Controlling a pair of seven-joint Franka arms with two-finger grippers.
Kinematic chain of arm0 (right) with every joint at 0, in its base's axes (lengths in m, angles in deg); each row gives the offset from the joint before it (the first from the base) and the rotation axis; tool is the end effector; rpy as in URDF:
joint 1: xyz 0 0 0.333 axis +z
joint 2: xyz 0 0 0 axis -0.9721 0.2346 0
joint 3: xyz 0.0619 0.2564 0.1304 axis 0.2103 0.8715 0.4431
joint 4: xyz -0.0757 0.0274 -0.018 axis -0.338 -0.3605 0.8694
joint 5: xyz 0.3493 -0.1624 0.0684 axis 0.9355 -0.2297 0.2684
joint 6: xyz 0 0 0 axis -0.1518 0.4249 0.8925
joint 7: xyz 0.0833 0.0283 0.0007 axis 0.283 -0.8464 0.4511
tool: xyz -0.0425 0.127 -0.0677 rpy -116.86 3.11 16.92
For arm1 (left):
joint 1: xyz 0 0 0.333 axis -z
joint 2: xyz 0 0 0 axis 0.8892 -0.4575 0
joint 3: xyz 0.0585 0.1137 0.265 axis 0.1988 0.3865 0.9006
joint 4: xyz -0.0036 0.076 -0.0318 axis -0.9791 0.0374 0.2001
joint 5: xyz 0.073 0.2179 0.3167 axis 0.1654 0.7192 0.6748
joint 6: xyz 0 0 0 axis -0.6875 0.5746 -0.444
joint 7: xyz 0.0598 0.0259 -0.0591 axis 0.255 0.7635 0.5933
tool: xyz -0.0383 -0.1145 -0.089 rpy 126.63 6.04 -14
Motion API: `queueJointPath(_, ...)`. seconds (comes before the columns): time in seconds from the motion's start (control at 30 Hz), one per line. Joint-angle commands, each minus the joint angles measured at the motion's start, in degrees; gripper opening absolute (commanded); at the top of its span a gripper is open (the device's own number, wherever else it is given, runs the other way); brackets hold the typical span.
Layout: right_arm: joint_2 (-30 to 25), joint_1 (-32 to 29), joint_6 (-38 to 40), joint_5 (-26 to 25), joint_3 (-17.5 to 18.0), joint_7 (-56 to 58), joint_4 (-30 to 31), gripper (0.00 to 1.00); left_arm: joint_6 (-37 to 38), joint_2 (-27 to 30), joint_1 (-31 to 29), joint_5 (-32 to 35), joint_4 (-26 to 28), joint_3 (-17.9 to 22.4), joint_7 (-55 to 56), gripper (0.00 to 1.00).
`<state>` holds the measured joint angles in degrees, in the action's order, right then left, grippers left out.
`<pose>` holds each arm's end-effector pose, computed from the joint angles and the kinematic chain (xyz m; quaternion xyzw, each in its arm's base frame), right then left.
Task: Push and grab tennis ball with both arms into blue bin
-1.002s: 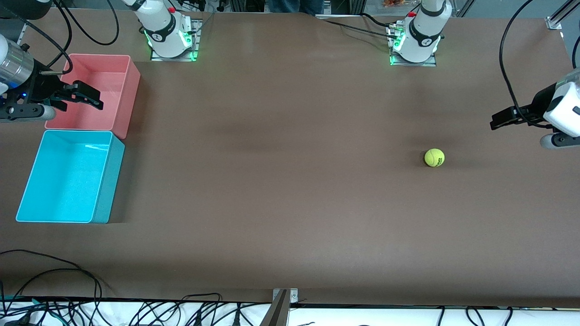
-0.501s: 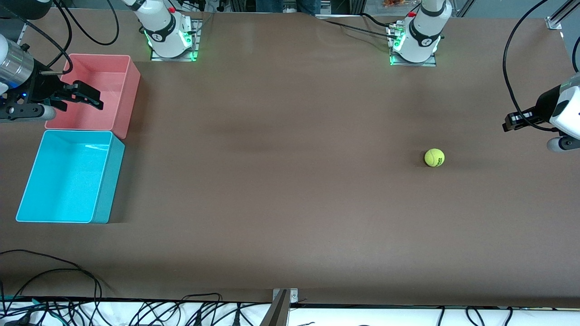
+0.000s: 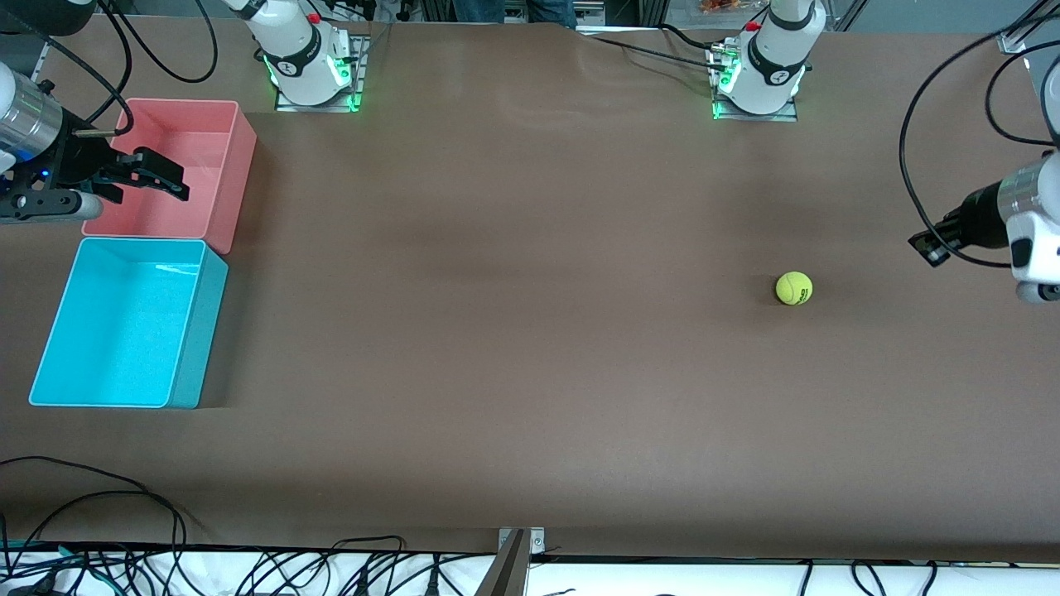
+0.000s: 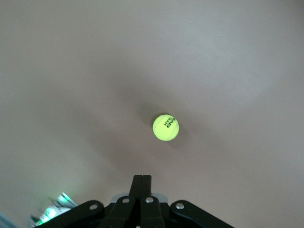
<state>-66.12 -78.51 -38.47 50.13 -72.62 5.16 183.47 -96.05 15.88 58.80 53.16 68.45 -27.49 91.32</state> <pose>0.5352 0.0177 0.5044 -0.9988 -0.0182 0.0409 0.0205 0.5736 0.0403 0.4466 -0.9141 -0.3895 0.1053 0.0406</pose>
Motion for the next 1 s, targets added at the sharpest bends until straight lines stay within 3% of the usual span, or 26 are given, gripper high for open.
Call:
queueJointPath(0.0,-0.47,-0.21,0.27,1.1,0.09,-0.01,0.27,1.0,-1.69,-2.68,-1.82,-1.24,0.72,-0.1,8.39,0.0)
queueJointPath(0.2,-0.65,-0.39,0.45,1.01,0.0,0.87,-0.35,1.0,-14.68,-3.21,-2.52,-0.97,10.73,-0.19,21.93,0.0)
queueJointPath(0.6,-0.47,-0.13,3.09,0.92,0.08,-0.01,-1.67,1.0,-45.62,-3.56,-5.07,-0.8,32.62,-0.1,30.82,0.0)
queueJointPath(0.73,-0.39,0.05,3.0,0.92,0.26,-0.01,-1.84,1.0,-51.17,-5.4,-5.33,-0.8,36.15,-0.19,31.0,0.0)
queueJointPath(0.97,-0.3,-0.04,2.82,1.1,0.35,-0.1,-1.93,1.0,-54.42,-8.83,-5.78,-1.15,36.5,-0.36,35.2,0.0)
